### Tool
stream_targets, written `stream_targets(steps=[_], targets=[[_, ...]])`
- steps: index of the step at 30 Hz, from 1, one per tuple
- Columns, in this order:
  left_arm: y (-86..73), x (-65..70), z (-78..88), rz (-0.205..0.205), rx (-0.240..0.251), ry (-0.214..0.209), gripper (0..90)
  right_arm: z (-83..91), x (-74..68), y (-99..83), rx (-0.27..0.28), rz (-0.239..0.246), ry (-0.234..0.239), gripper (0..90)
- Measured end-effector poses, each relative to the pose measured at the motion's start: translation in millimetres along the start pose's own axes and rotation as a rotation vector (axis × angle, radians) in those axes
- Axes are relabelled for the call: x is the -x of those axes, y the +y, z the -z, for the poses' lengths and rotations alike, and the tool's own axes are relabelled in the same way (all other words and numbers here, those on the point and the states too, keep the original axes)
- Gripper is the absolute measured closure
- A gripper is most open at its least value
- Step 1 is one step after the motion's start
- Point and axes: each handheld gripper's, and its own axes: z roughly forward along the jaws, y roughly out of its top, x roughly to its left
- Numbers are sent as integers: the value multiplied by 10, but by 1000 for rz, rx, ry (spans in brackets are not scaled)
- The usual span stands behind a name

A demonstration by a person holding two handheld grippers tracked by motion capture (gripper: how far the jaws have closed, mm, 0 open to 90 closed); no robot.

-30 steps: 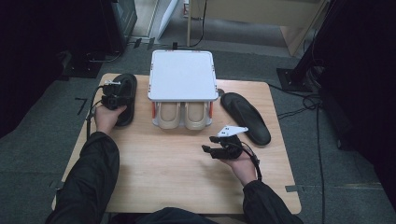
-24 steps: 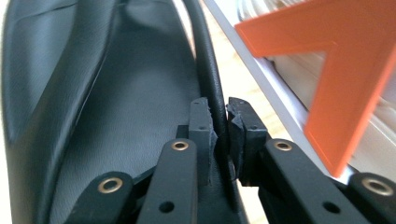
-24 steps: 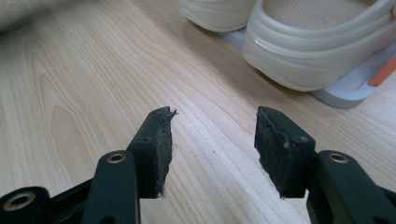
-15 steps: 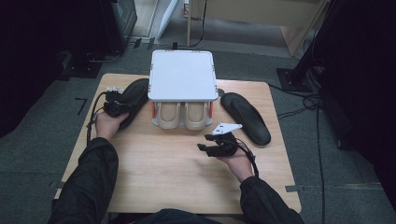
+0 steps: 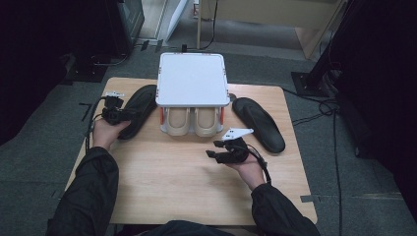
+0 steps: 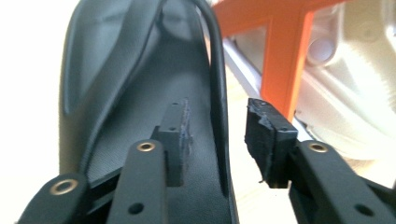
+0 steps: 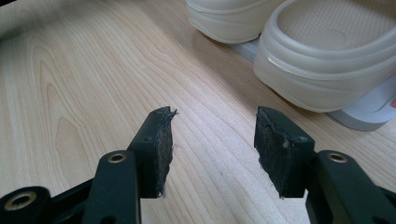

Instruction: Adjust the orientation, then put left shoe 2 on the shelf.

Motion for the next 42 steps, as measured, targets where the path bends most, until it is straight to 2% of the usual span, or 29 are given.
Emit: stream_targets(steps=[5,8,10,13,16,19,21,28,31,35,38,42], targets=[[76,-104,84,-43,20,23,548,3,3,-3,0,-2,-1,474],[113,-207,117,-14,36,21,540,0,3,-8,-5,-4,-1,474],[104,-277,119,-5,66,33,538,-4,3,-14,-7,-9,-1,474],[132,-378,63,21,29,46,515,0,7,-24,-6,-10,-1,474],[136,-436,8,28,25,49,512,15,8,-40,-7,-15,-7,474],[119,-465,-59,25,37,50,507,33,5,-58,-7,-20,-9,474],[136,-487,-113,31,12,50,495,46,6,-70,-8,-23,-12,474],[141,-520,-287,24,-12,54,501,80,22,-118,-8,-37,-29,474],[128,-547,-314,38,9,52,570,86,30,-128,-7,-38,-35,474],[131,-536,-308,34,-3,49,597,83,31,-130,-11,-41,-37,474],[133,-523,-299,38,-10,37,649,78,26,-129,-14,-39,-35,474],[141,-490,-292,47,-14,54,683,83,20,-125,-5,-36,-32,474]])
